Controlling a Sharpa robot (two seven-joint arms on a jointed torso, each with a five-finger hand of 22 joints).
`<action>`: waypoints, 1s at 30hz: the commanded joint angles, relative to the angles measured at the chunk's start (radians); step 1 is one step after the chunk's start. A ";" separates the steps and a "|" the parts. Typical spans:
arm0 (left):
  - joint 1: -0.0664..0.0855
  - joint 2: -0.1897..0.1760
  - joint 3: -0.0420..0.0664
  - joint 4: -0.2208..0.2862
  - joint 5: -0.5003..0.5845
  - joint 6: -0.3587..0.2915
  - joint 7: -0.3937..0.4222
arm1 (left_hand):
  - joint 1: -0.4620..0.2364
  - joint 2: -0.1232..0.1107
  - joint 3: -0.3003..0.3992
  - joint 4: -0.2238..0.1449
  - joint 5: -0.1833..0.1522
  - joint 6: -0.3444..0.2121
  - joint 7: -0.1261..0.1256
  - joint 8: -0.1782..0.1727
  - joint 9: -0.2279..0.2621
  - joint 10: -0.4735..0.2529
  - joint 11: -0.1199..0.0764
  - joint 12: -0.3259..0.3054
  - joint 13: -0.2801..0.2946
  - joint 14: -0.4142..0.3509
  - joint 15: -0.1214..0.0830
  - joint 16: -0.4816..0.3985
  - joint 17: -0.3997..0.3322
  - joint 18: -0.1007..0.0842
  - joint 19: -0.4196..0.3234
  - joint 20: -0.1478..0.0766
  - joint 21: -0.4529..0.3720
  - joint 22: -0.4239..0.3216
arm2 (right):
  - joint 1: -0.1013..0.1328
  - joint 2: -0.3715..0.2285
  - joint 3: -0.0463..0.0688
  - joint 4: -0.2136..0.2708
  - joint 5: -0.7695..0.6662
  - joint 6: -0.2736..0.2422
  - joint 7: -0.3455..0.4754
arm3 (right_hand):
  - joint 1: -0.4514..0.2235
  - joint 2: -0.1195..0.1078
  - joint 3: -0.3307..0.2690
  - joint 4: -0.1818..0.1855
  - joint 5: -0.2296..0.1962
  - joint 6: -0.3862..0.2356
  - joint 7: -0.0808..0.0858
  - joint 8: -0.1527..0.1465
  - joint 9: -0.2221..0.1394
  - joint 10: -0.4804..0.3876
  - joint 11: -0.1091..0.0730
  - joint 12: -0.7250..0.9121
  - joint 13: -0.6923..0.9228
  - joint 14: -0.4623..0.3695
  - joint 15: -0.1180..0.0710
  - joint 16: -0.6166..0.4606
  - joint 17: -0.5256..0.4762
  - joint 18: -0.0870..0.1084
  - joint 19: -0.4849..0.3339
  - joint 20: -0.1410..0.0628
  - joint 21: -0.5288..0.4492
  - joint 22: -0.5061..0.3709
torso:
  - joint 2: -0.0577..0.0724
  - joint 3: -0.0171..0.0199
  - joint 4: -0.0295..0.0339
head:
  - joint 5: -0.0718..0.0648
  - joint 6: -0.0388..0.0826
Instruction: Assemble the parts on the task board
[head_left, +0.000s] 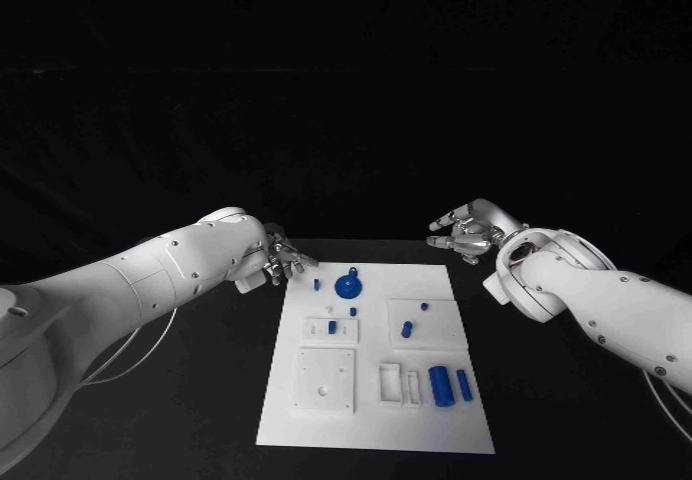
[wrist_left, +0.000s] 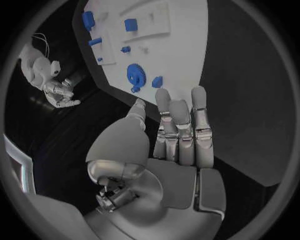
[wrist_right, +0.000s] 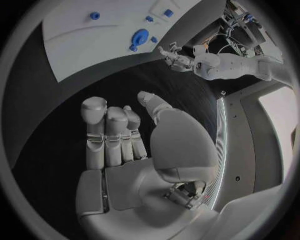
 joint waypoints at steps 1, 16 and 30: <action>0.001 0.017 0.000 -0.025 -0.027 0.080 0.021 | -0.002 -0.007 0.001 0.007 -0.007 -0.007 0.000 0.003 -0.002 0.041 0.007 -0.005 0.001 -0.005 0.001 -0.004 -0.002 -0.015 -0.002 0.005 -0.004 0.002 | 0.001 -0.001 0.000 0.006 -0.007 -0.002 0.005 | -0.010 -0.001 -0.002 0.005 0.006 -0.007 0.001 -0.004 -0.001 -0.002 -0.002 0.001 0.000 0.005 0.002 0.000 0.001 0.020 0.054 0.005 0.001 0.077 | 0.012 0.0002 -0.0086 | 0.007 0.004; -0.002 0.054 -0.004 -0.076 -0.030 0.132 0.017 | -0.010 -0.005 0.001 0.018 -0.018 -0.006 0.000 0.005 -0.003 0.041 0.007 -0.008 0.003 -0.007 0.002 -0.003 -0.003 -0.015 -0.003 0.005 -0.007 0.005 | 0.005 -0.002 0.001 0.014 -0.011 -0.005 0.002 | -0.009 -0.001 -0.003 0.007 0.007 -0.011 0.002 -0.004 -0.001 -0.002 -0.002 0.001 0.000 0.005 0.002 0.001 0.001 0.021 0.054 0.005 0.002 0.077 | 0.017 0.0000 -0.0108 | 0.008 0.006; -0.005 0.061 -0.005 -0.086 -0.025 0.158 0.017 | -0.011 -0.008 0.007 0.030 -0.024 -0.011 0.001 0.005 -0.004 0.040 0.008 -0.013 0.005 -0.010 0.003 -0.003 -0.006 -0.015 -0.003 0.006 -0.012 0.008 | 0.006 0.003 0.001 0.013 -0.020 -0.009 0.001 | -0.008 -0.001 -0.004 0.008 0.007 -0.017 0.002 -0.004 -0.002 -0.002 -0.002 0.001 0.000 0.005 0.002 0.001 0.002 0.021 0.054 0.005 0.003 0.077 | 0.017 -0.0011 -0.0094 | 0.003 0.004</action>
